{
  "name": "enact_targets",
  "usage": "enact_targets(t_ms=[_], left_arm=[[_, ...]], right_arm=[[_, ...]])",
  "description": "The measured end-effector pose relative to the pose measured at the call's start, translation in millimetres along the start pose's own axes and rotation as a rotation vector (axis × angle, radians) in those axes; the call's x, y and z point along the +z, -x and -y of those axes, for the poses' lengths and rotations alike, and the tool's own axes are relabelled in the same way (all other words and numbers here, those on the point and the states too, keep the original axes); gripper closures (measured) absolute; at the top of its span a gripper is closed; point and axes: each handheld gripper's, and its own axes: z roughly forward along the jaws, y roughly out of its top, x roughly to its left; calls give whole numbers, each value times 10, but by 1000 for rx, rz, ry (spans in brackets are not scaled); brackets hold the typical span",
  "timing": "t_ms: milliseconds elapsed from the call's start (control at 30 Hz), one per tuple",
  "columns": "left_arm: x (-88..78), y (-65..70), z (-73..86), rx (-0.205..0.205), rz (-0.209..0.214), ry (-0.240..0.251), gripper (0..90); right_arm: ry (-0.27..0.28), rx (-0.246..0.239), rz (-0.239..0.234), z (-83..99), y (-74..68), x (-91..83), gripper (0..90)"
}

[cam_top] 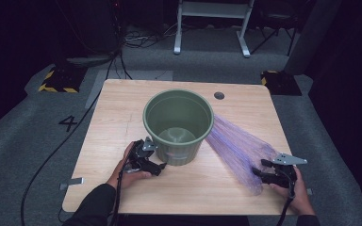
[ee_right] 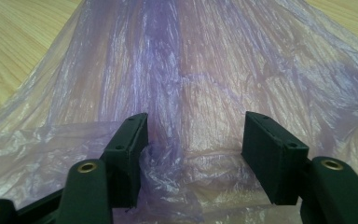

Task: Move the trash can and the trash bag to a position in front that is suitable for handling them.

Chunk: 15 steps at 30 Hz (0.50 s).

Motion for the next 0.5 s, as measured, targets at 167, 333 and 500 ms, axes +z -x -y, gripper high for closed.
enact_targets(t_ms=[167,333,500], left_arm=[[61,-69,-70,-11,-11,-4,3],[116,-145,-130,-20,-13,-2,12],[164,-227,-176,-36,-25,2,15]], right_arm=[[-3,-3,19,1,-7,0,342],[7,11,31,5,8,-10,312],[5,20,46,4,12,-8,284]])
